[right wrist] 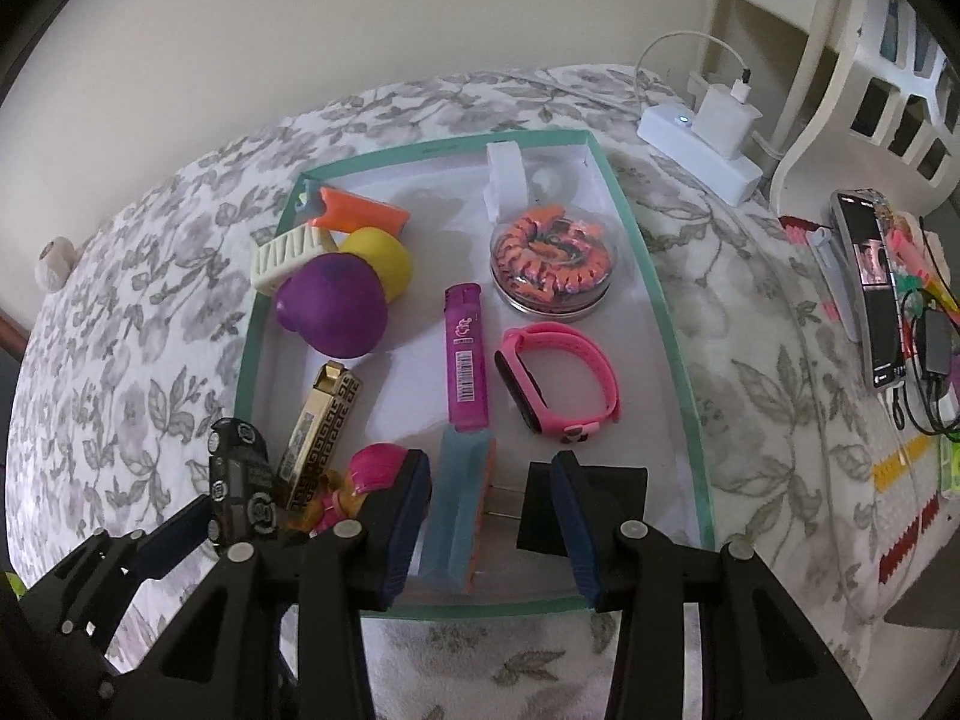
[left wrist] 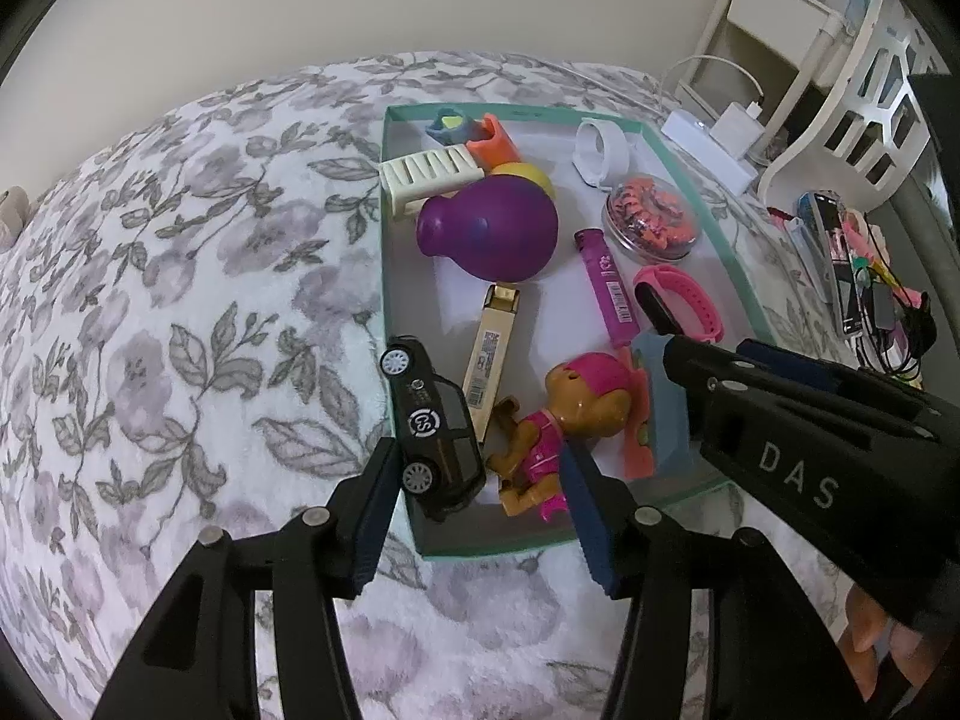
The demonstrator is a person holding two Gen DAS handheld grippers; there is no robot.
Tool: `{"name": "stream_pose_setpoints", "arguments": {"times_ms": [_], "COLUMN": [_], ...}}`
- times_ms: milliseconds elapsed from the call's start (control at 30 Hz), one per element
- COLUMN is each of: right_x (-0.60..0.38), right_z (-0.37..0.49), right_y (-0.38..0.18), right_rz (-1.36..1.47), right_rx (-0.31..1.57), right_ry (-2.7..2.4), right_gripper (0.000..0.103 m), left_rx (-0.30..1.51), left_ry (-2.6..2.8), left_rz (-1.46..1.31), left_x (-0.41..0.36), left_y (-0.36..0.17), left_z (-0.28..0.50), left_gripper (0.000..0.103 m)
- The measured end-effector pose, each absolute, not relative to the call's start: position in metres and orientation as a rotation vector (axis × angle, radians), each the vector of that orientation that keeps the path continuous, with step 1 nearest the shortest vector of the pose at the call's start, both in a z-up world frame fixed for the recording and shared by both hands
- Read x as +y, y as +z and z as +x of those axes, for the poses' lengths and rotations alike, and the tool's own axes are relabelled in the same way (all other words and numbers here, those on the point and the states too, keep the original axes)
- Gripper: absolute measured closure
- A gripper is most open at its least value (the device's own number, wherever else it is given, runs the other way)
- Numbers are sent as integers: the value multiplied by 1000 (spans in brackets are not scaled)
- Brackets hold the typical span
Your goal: Organize rigid objects
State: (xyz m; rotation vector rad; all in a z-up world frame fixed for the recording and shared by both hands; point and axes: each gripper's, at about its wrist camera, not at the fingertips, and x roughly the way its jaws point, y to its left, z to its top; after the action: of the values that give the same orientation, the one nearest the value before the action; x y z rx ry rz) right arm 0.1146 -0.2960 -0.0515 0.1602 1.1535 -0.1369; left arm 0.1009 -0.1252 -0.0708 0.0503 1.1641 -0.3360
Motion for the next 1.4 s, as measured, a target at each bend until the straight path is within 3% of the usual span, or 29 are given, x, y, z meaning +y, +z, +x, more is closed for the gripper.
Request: {"name": "stream_pose_setpoints", "arguments": {"times_ms": [167, 533, 633, 767, 833, 867, 1067, 1267, 1400], "right_x": [-296, -300, -298, -295, -292, -291, -283, -273, -268], "right_z": [110, 91, 86, 79, 76, 75, 66, 58, 52], "right_y": [-48, -39, -38, -38, -38, -38, -38, -37, -32], "right_rz": [166, 194, 192, 194, 191, 191, 183, 181, 165], "right_rx": [1140, 1097, 1091, 1090, 1090, 1089, 1093, 1083, 1065], "right_ry": [-144, -170, -171, -162, -159, -155, -139, -117, -130], "right_gripper": [57, 57, 57, 56, 47, 40, 29, 4, 0], "left_rx": [1163, 1117, 1095, 1072, 1069, 1066, 1032, 1036, 1052], "left_ry": [-348, -201, -130, -86, -77, -75, -48, -53, -23], "left_rz": [12, -1, 4, -5, -28, -46, -92, -72, -47], "left_x": [-118, -90, -76, -59, -51, -46, -26, -23, -21], "left_y": [-66, -50, -47, -46, -45, -45, -39, -37, -37], "left_z": [97, 85, 86, 84, 84, 84, 77, 67, 64], "left_gripper": [41, 39, 25, 19, 5, 5, 0, 0, 0]}}
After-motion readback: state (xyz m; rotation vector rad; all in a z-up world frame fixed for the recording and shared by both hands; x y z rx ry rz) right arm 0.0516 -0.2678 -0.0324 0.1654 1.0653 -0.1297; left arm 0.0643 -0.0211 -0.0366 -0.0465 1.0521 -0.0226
